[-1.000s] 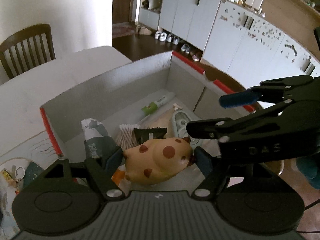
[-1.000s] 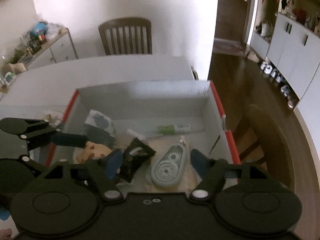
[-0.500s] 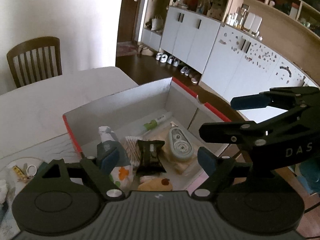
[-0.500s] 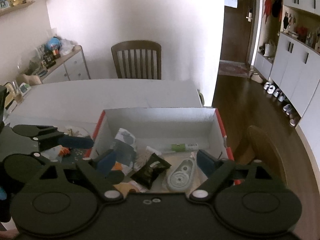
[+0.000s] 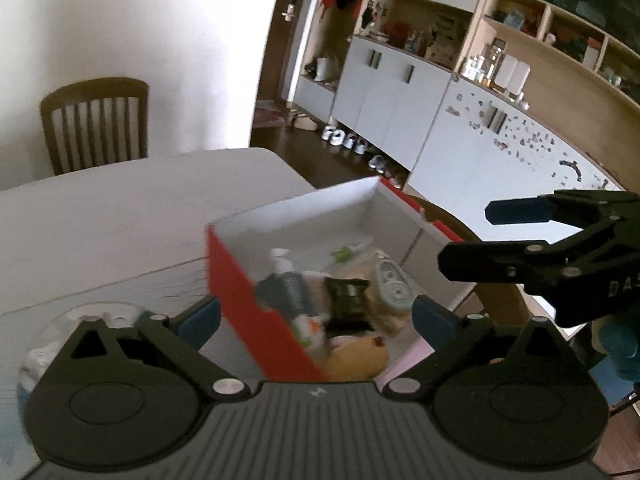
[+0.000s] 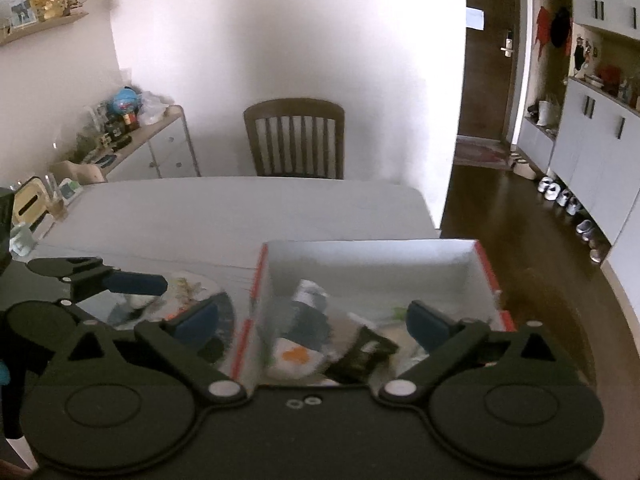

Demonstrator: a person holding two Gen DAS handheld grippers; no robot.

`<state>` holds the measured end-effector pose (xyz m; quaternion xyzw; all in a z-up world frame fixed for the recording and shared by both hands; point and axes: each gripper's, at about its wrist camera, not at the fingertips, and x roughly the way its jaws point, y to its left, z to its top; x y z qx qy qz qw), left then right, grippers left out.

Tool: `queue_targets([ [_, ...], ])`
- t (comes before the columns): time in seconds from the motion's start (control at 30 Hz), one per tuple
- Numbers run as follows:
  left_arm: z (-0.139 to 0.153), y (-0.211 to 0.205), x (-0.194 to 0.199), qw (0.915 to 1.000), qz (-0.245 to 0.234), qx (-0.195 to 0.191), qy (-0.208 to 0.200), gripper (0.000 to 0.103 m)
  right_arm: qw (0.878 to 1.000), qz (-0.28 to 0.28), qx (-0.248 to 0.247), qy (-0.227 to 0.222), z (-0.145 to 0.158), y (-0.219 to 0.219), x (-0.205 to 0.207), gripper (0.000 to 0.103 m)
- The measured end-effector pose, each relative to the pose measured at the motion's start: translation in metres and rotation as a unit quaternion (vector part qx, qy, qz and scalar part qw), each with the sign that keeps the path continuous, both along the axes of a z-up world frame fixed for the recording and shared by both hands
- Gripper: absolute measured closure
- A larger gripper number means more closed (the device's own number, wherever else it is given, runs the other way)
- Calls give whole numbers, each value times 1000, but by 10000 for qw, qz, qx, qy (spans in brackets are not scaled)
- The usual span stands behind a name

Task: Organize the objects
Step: 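Lift both open tools out of the box toward the glass table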

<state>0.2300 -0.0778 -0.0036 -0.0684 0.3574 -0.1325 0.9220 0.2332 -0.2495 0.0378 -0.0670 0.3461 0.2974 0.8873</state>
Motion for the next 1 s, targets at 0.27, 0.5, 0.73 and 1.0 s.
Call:
queue_targets([
  [0.27, 1, 64, -12, 9997, 245, 69, 3, 0, 9999, 142, -50, 3, -5, 54, -14, 1],
  [0.5, -12, 117, -19, 9988, 427, 199, 132, 0, 9996, 227, -129, 126, -16, 98, -20, 1],
  [0.73, -31, 157, -22, 9976, 534, 368, 255, 0, 9990, 132, -197, 372, -36, 130, -16, 2],
  [1.0, -67, 196, -11, 9957, 603, 462, 534, 0, 9969, 66, -413, 661, -70, 165, -10, 2],
])
